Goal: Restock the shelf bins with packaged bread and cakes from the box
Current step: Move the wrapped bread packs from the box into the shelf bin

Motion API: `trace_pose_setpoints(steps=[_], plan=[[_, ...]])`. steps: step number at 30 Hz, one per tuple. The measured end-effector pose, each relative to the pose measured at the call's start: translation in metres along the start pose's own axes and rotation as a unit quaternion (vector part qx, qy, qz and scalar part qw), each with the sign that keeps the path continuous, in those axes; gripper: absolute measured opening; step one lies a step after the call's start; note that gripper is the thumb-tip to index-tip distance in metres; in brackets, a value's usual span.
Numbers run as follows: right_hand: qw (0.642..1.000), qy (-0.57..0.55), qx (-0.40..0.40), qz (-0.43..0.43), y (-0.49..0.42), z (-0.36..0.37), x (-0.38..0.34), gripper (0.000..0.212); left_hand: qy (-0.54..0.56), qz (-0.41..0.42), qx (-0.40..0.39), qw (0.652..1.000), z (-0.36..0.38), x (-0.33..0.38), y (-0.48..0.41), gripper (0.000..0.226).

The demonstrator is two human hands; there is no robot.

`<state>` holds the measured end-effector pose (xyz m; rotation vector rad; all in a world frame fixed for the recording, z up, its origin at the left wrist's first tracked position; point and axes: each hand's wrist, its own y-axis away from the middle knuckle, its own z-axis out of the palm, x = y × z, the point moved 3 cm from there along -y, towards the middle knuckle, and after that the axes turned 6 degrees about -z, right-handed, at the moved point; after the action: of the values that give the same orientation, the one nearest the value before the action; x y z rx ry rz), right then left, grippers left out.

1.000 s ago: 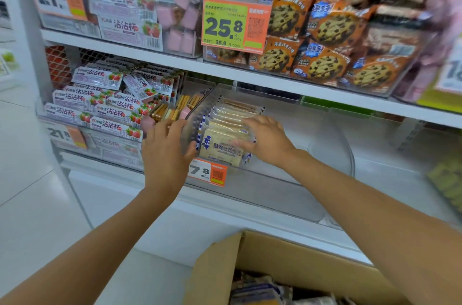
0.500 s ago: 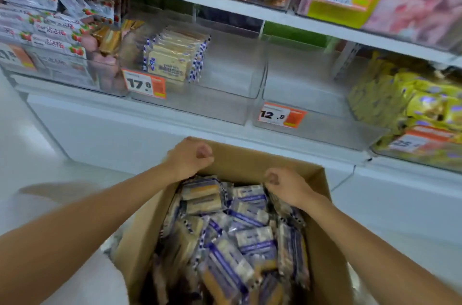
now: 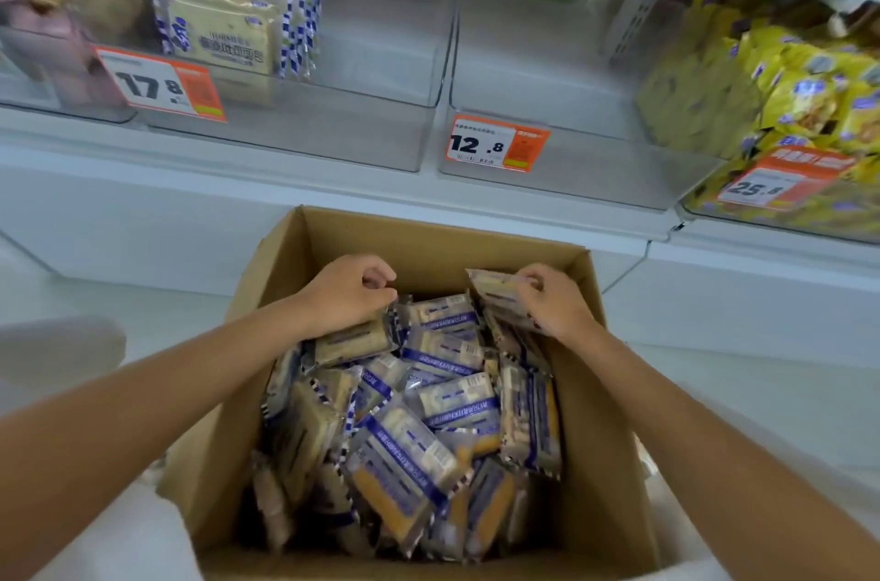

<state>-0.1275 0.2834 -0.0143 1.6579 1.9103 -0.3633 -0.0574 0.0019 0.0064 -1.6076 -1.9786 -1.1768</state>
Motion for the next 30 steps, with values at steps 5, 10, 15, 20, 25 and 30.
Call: trace_pose_setpoints(steps=[5, 10, 15, 20, 25, 30], plan=[[0.924, -0.379, -0.023, 0.047, 0.019, -0.028, -0.045, 0.026, 0.181, -0.049, -0.067, 0.98, 0.007, 0.025, 0.008, 0.078], [0.888, -0.437, -0.14, 0.031, 0.036, -0.019, -0.068, 0.025, 0.321, -0.064, -0.183, 0.927, 0.017, 0.026, 0.013, 0.04], [0.946, -0.284, -0.153, -0.034, 0.027, -0.014, -0.089, 0.055, 0.127, -0.008, -0.14, 0.982, -0.003, 0.021, 0.013, 0.029], [0.958, -0.239, -0.114, -0.111, 0.019, 0.0, -0.127, 0.038, 0.057, 0.028, 0.051, 0.997, -0.024, 0.026, 0.015, 0.056], [0.882, -0.466, -0.059, 0.027, 0.015, -0.004, -0.114, 0.014, 0.375, -0.183, -0.023, 0.908, -0.018, 0.014, 0.02, 0.062], [0.815, -0.556, -0.144, 0.079, 0.037, 0.019, -0.106, 0.012, 0.544, -0.215, -0.088, 0.806, -0.009, 0.002, 0.026, 0.033]])
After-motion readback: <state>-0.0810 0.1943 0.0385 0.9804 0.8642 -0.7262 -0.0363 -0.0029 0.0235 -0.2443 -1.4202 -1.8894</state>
